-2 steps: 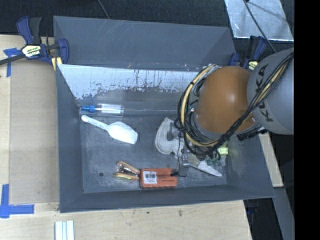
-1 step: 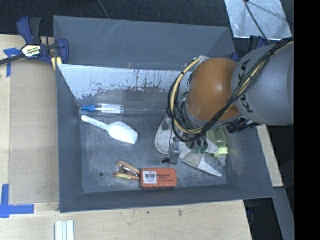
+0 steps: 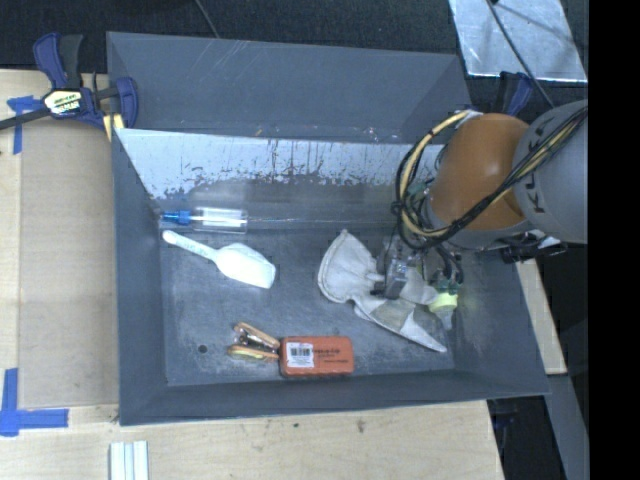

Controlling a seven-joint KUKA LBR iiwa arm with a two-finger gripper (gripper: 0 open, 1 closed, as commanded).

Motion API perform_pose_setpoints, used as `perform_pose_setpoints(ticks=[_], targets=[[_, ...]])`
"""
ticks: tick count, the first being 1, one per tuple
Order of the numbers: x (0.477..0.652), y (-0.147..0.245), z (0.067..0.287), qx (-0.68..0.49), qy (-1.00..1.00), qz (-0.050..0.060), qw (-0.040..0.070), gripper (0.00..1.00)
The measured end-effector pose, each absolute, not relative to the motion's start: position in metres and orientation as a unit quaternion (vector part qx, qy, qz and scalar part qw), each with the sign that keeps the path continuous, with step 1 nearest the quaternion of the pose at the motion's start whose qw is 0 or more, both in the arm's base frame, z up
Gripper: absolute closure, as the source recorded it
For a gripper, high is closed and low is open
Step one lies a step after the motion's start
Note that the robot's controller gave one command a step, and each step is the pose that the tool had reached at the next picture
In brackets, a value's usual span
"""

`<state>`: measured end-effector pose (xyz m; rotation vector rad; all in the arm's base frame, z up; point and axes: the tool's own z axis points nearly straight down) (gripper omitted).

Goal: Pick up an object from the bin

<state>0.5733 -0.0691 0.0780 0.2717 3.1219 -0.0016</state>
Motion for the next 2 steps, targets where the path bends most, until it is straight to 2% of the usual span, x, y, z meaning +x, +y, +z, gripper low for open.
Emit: perform_pose_setpoints(ticks=[1,2], targets=[[0.573,-0.069,0.078,0.087,0.996,0.0,0.004,1.0],[0.57,-0.071,0.204,0.084,0.996,0.0,0.001,1.0]])
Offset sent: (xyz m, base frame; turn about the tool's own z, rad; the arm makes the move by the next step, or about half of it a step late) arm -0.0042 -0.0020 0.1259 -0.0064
